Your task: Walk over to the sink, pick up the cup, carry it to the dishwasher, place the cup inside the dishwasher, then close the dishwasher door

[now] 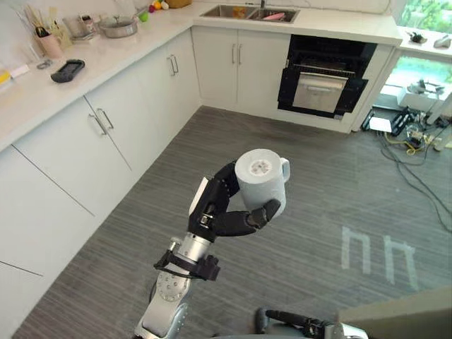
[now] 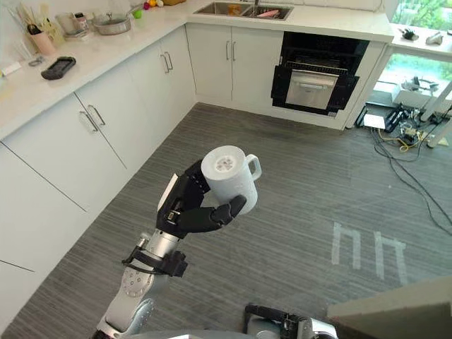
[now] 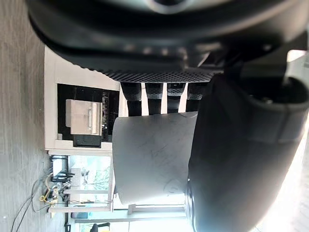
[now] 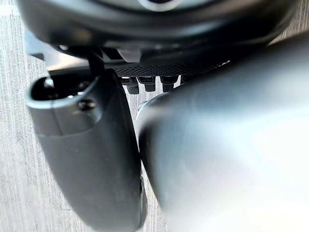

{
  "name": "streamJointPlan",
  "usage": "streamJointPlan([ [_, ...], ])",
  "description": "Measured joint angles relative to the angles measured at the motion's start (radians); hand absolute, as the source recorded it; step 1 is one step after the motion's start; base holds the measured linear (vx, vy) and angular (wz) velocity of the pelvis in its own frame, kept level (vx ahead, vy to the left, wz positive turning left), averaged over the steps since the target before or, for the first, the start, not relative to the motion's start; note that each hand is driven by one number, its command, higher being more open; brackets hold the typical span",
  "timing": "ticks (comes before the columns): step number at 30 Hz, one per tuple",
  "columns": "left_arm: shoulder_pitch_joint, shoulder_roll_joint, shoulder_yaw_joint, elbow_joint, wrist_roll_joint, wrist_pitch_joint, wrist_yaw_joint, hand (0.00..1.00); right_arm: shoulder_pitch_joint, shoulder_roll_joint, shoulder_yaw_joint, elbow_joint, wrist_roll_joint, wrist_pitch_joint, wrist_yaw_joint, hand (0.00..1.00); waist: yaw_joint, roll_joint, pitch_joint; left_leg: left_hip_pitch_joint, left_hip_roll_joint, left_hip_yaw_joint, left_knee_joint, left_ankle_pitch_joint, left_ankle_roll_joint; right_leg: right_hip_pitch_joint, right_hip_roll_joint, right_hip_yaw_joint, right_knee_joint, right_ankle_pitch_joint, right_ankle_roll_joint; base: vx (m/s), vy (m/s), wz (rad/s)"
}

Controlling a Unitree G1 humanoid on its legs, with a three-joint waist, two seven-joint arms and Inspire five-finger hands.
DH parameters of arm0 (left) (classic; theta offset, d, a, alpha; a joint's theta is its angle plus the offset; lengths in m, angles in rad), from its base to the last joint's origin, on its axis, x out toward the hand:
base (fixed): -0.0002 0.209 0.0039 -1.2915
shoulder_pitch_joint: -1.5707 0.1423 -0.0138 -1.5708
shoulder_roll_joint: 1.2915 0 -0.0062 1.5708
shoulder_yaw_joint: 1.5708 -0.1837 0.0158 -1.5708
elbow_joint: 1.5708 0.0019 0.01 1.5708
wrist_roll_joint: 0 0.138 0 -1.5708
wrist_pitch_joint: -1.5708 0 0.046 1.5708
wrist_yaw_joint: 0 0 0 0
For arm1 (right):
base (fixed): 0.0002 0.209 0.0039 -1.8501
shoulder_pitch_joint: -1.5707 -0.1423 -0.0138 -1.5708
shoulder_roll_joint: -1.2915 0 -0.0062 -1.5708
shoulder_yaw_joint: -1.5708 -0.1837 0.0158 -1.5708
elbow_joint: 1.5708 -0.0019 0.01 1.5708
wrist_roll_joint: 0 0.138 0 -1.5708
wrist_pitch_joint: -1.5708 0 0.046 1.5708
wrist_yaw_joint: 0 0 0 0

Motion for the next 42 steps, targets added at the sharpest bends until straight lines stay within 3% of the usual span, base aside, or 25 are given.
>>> streamJointPlan([
  [3,0.0,-0.004,0.021,0.0,-0.012,0.0,-0.02,0.0,-0.007,-0.004,0.028,0.003,0.002,-0.001,0.0,1.0,0.0,0.011,-0.003,0.035,0.035,0.009,0.002,-0.027,-0.026,0.053,0.035,-0.002,-0.04,-0.003,-0.003,0.15,-0.093,-0.05],
  [4,-0.001,0.041,0.071,0.042,-0.09,0.001,-0.063,0.0,0.019,0.0,0.027,0.01,0.006,-0.033,-0.02,1.0,-0.019,-0.003,-0.047,0.031,-0.01,0.03,0.056,-0.064,-0.01,0.098,-0.005,0.024,-0.099,0.026,0.021,0.06,-0.018,-0.01],
  [10,-0.001,0.036,0.086,0.042,-0.098,0.001,-0.064,0.0,0.043,0.003,0.024,0.011,0.006,-0.061,-0.009,1.0,-0.023,-0.003,-0.048,0.029,-0.009,0.052,0.057,-0.064,-0.01,0.109,0.002,0.047,-0.158,0.062,0.021,0.0,0.003,-0.11],
  [13,-0.001,0.015,0.12,0.062,-0.141,0.002,-0.078,0.0,0.088,0.01,-0.023,0.005,0.009,-0.163,0.041,1.0,-0.052,-0.004,-0.05,0.023,-0.01,0.053,0.06,-0.064,-0.01,0.133,0.0,0.037,-0.213,0.088,0.022,-0.01,0.015,0.01],
  [15,0.0,-0.016,0.157,0.068,-0.187,0.006,-0.086,0.0,0.143,0.011,-0.054,0.005,-0.021,-0.288,0.097,1.0,-0.053,-0.003,-0.052,0.024,-0.006,0.049,0.059,-0.065,-0.01,0.136,0.002,0.026,-0.219,0.087,0.021,-0.01,0.009,0.1],
  [17,0.003,-0.047,0.2,0.068,-0.225,0.005,-0.086,0.0,0.208,0.013,-0.082,0.012,-0.064,-0.374,0.145,1.0,-0.053,-0.001,-0.054,0.025,-0.001,0.045,0.059,-0.065,-0.01,0.142,0.002,0.007,-0.222,0.074,0.02,0.0,-0.008,0.13],
  [18,0.012,-0.069,0.256,0.067,-0.259,0.004,-0.085,0.0,0.254,0.033,-0.139,0.025,-0.077,-0.461,0.185,1.0,-0.053,0.003,-0.057,0.031,0.006,0.052,0.055,-0.065,-0.01,0.147,-0.005,-0.046,-0.222,0.065,0.021,0.0,0.0,0.0],
  [21,0.016,-0.087,0.33,0.066,-0.297,0.003,-0.079,0.0,0.274,0.056,-0.195,0.044,-0.117,-0.589,0.229,1.0,-0.064,0.001,-0.057,0.034,0.012,0.067,0.046,-0.082,-0.013,0.151,-0.014,-0.098,-0.21,0.06,0.021,-0.01,-0.016,0.15],
  [23,0.005,-0.123,0.332,0.064,-0.303,0.004,-0.081,0.0,0.276,0.061,-0.259,0.067,-0.134,-0.669,0.266,1.0,-0.092,0.008,-0.052,0.001,0.041,0.14,0.099,-0.091,-0.009,0.105,-0.056,-0.175,-0.056,-0.034,0.038,-0.05,0.023,1.04],
  [24,0.006,-0.132,0.332,0.064,-0.303,0.004,-0.085,0.0,0.276,0.061,-0.265,0.068,-0.134,-0.682,0.272,1.0,-0.092,0.005,-0.049,0.002,0.037,0.14,0.108,-0.091,-0.008,0.081,-0.078,-0.184,0.02,-0.072,0.044,-0.05,0.094,0.85],
  [25,0.007,-0.14,0.337,0.062,-0.31,0.004,-0.085,0.0,0.276,0.058,-0.268,0.067,-0.135,-0.705,0.279,1.0,-0.08,-0.009,-0.042,0.01,0.013,0.124,0.124,-0.106,0.014,0.03,-0.134,-0.188,0.189,-0.149,0.056,-0.03,0.108,0.46],
  [26,0.009,-0.145,0.339,0.062,-0.326,0.004,-0.085,0.0,0.276,0.045,-0.269,0.061,-0.134,-0.715,0.286,1.0,-0.072,-0.011,-0.03,0.01,-0.008,0.113,0.152,-0.131,0.041,-0.033,-0.186,-0.181,0.365,-0.186,0.052,-0.02,0.13,0.38],
  [28,0.01,-0.143,0.351,0.061,-0.337,-0.01,-0.085,0.0,0.277,0.044,-0.29,0.039,-0.131,-0.731,0.302,1.0,-0.076,-0.015,-0.021,0.014,-0.035,0.091,0.178,-0.155,0.065,-0.156,-0.236,-0.126,0.626,-0.18,0.007,0.02,0.104,0.36],
  [30,0.015,-0.137,0.345,0.061,-0.354,-0.025,-0.085,0.0,0.276,0.05,-0.29,0.039,-0.119,-0.759,0.323,1.0,-0.083,-0.011,-0.018,0.03,-0.025,0.058,0.192,-0.175,0.074,-0.194,-0.186,-0.058,0.68,-0.231,0.051,0.13,0.015,0.45],
  [34,0.01,-0.136,0.339,0.062,-0.374,-0.065,-0.085,0.0,0.268,0.1,-0.326,0.027,-0.114,-0.77,0.334,1.0,-0.085,-0.004,0.01,0.087,0.033,0.038,0.182,-0.213,0.026,-0.214,-0.064,-0.07,0.491,-0.251,0.056,0.3,-0.115,0.17],
  [35,0.007,-0.136,0.339,0.062,-0.374,-0.065,-0.085,0.0,0.268,0.113,-0.33,0.014,-0.112,-0.775,0.335,1.0,-0.089,-0.003,0.015,0.113,0.063,0.04,0.171,-0.232,0.003,-0.245,-0.024,-0.064,0.438,-0.243,0.053,0.5,-0.262,0.05],
  [36,-0.003,-0.133,0.337,0.062,-0.374,-0.065,-0.087,0.0,0.269,0.121,-0.328,-0.005,-0.112,-0.78,0.34,1.0,-0.097,-0.005,0.022,0.145,0.092,0.039,0.155,-0.253,-0.028,-0.281,0.009,-0.02,0.386,-0.196,0.05,0.54,-0.284,0.09],
  [37,-0.008,-0.132,0.334,0.062,-0.373,-0.065,-0.087,0.0,0.27,0.123,-0.326,-0.01,-0.112,-0.781,0.342,1.0,-0.1,-0.007,0.028,0.157,0.103,0.037,0.155,-0.262,-0.037,-0.286,0.013,-0.016,0.381,-0.155,0.047,0.49,-0.257,0.19],
  [38,-0.025,-0.126,0.324,0.069,-0.373,-0.057,-0.097,0.0,0.263,0.123,-0.325,-0.013,-0.113,-0.784,0.344,1.0,-0.101,0.004,0.04,0.18,0.142,0.043,0.176,-0.285,-0.061,-0.261,0.043,-0.054,0.402,-0.15,-0.038,0.48,-0.288,0.21],
  [39,-0.04,-0.117,0.318,0.068,-0.367,-0.043,-0.125,0.0,0.262,0.123,-0.326,-0.014,-0.113,-0.784,0.35,1.0,-0.1,-0.002,0.046,0.187,0.157,0.053,0.202,-0.255,-0.056,-0.261,0.049,-0.068,0.454,-0.207,-0.081,0.47,-0.29,0.19],
  [42,-0.051,-0.127,0.312,0.062,-0.37,-0.042,-0.136,0.0,0.263,0.125,-0.32,-0.018,-0.111,-0.756,0.35,1.0,-0.1,0.001,0.045,0.204,0.183,0.059,0.29,-0.196,-0.078,-0.2,0.076,-0.086,0.469,-0.275,-0.118,0.43,-0.291,0.02],
])
